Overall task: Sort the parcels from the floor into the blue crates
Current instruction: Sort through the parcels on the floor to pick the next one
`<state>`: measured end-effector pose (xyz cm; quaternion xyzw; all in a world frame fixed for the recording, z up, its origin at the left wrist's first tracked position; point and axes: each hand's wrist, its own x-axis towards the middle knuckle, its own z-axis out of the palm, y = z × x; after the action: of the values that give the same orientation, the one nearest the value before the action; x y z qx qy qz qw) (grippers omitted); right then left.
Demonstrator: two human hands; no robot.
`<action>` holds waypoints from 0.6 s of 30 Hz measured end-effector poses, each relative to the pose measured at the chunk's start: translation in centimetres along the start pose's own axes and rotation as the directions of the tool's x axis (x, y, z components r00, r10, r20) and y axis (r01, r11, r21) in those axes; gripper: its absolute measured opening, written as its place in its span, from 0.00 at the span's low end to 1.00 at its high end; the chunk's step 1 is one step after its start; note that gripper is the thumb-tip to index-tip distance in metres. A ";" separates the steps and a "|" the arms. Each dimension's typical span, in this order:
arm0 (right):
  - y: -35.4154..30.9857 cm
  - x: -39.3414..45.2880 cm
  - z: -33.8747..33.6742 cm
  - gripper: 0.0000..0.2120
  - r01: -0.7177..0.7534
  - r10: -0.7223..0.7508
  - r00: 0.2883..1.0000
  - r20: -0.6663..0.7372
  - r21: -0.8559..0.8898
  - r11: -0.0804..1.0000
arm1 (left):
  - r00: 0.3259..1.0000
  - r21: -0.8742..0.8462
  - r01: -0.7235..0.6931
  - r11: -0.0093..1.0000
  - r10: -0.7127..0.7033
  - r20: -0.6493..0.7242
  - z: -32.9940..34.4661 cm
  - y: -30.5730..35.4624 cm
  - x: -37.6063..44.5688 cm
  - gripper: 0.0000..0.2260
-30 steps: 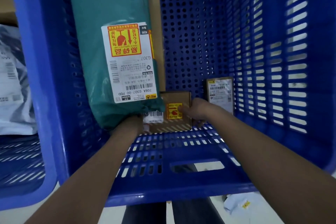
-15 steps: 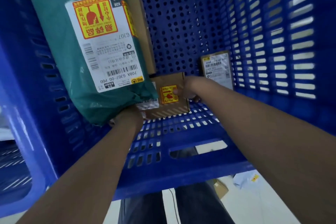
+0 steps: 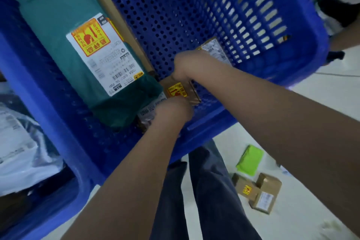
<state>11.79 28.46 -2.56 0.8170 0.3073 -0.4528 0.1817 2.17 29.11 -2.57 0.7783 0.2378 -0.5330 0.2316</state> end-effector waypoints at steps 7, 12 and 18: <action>7.0 -11.4 3.8 0.14 0.529 0.161 0.435 -0.886 0.396 0.750 | 0.530 -0.109 -0.438 0.892 0.158 -0.833 1.9 2.3 -6.5 0.10; 13.8 -17.2 16.8 0.13 0.348 0.667 0.137 -0.733 0.666 0.660 | 0.037 0.265 -0.732 0.627 0.425 -0.905 8.3 10.6 -8.9 0.05; 18.1 -17.9 40.1 0.12 -0.124 0.842 0.466 0.272 0.962 -0.242 | 0.700 0.540 -0.545 0.641 0.703 -0.129 22.9 12.0 0.0 0.13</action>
<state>-8.53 -14.12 -7.94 0.8280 -0.4354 -0.1477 -0.3210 -6.89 5.67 -8.68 0.9200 -0.1492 -0.3211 0.1681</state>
